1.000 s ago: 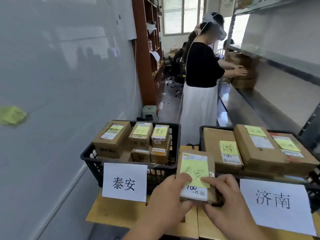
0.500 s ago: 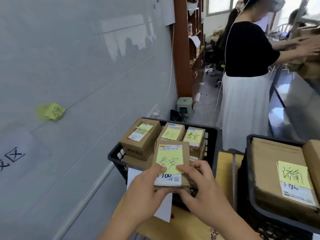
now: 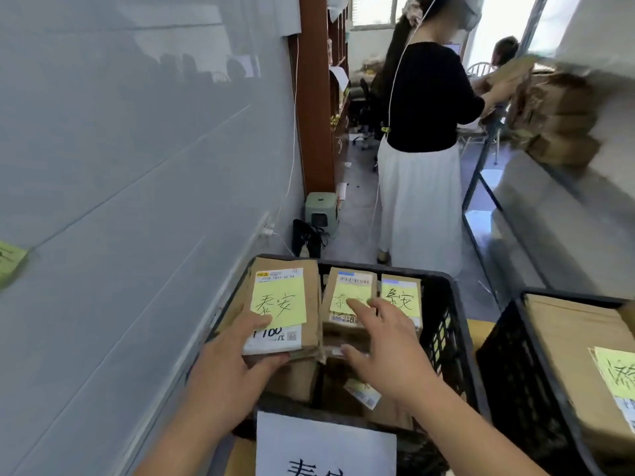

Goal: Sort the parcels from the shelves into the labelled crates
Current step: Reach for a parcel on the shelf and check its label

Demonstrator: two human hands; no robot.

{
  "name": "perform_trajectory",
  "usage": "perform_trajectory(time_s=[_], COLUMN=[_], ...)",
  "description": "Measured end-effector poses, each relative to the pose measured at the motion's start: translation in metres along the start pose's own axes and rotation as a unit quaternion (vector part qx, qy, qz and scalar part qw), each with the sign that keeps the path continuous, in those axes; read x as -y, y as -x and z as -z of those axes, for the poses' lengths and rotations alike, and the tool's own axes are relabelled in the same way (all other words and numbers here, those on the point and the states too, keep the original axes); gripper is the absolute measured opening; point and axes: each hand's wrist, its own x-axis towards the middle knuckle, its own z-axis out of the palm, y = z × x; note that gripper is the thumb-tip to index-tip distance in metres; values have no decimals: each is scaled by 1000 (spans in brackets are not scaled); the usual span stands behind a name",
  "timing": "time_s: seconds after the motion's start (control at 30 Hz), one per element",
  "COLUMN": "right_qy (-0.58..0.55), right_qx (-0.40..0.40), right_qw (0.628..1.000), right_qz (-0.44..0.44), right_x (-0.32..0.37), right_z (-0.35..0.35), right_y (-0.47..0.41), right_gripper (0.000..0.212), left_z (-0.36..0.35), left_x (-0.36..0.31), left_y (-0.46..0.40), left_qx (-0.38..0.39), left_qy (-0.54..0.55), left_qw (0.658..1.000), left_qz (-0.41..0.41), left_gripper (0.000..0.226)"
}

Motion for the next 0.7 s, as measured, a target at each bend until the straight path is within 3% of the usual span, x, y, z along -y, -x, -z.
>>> perform_trajectory(time_s=[0.1,0.33,0.7], right_qy=[94,160,97], right_qx=[21,52,32], right_qw=[994,975,973], right_qz=[-59,-142,-207], right_x=[20,35,0], right_z=[-14,-42,-39], right_y=[-42,-90,-76], right_gripper=[86,86,79], left_z=[15,29,9], left_x=[24,48,42], left_y=[-26,-61,-83], left_qx=[18,41,79], left_qy=[16,27,41], left_qw=[1000,998,994], left_qz=[-2,-30,-63], left_gripper=[49,49,48])
